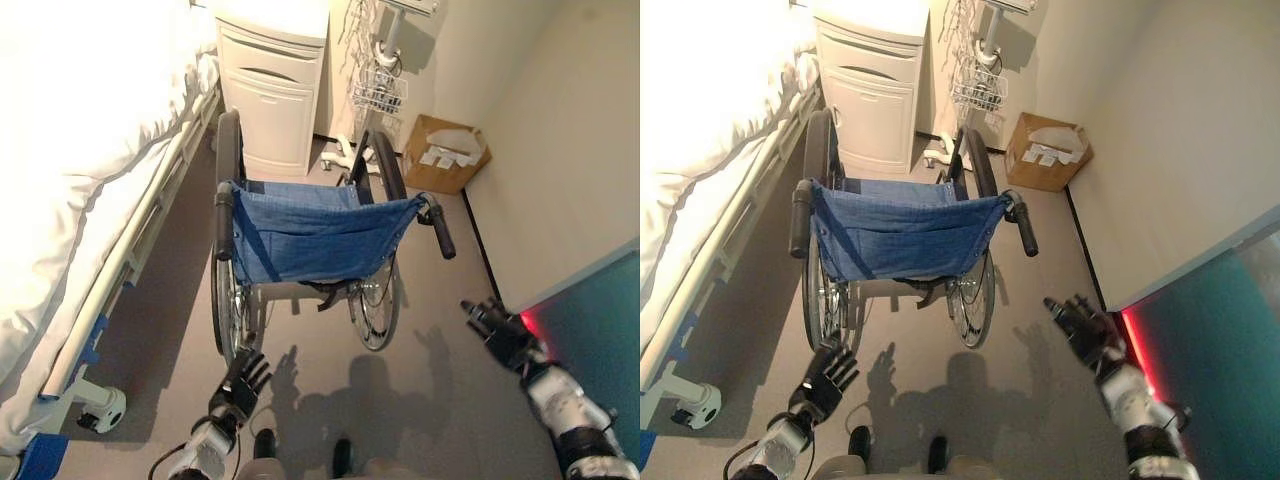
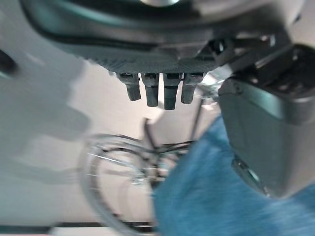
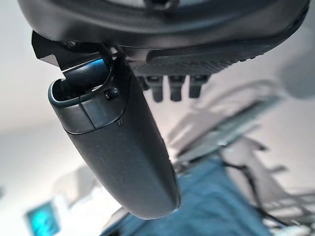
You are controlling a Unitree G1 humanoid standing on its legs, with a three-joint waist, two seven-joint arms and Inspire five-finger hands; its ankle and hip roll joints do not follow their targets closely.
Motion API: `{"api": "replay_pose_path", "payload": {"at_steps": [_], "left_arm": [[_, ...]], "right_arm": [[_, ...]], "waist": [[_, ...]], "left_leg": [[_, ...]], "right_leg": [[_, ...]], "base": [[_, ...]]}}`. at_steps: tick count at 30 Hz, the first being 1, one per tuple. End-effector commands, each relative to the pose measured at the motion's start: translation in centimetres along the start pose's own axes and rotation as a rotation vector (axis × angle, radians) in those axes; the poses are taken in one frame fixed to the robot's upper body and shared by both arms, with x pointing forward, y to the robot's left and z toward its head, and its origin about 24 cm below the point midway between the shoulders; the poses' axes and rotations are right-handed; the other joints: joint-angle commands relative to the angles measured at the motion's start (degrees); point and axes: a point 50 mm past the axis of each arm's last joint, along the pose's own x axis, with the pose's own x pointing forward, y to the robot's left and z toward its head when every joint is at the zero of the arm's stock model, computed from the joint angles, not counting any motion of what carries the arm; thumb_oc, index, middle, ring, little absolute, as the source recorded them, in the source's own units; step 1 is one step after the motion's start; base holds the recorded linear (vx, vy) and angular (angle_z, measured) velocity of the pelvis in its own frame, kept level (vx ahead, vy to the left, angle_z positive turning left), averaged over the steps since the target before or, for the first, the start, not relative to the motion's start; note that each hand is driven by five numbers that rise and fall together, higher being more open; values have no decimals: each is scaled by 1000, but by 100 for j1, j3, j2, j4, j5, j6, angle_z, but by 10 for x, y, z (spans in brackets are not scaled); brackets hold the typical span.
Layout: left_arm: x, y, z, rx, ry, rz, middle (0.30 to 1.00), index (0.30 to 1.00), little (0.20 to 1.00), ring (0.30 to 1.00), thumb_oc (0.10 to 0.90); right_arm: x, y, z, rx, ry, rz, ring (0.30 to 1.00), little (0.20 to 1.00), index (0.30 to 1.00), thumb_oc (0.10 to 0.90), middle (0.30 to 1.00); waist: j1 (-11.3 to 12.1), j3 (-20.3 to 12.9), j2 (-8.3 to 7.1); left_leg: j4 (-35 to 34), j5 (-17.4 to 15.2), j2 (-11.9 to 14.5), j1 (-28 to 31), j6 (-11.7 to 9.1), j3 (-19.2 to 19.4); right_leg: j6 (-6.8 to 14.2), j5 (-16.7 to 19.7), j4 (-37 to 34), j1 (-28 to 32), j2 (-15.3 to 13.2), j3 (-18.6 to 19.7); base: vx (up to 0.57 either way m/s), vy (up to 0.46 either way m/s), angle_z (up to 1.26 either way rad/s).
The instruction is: Push the wheelchair next to the bed
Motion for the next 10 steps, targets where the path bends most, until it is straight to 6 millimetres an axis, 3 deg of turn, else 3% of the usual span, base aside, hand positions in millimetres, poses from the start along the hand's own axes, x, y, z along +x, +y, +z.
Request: {"api": "replay_pose_path", "payload": {"at_steps": [1,10], "left_arm": [[8,-33,5,223,-39,-154,900,900,900,900,800],[6,-63,-6,589,-116,-256,900,900,900,900,800]], "right_arm": [[5,25,25,-98,-200,138,900,900,900,800,900],[-3,38,-69,-112,41,215,900,900,900,800,900]], "waist": [[112,-206,530],[29,-162,955]], "left_leg": [[424,-979,31,187,155,199],[415,-890,-68,166,120,161]], "right_leg": [[256,-146,845,-586,5,171],[174,-293,980,-651,-37,213]], "base": [[-13,51,-1],[-2,97,1]]}}
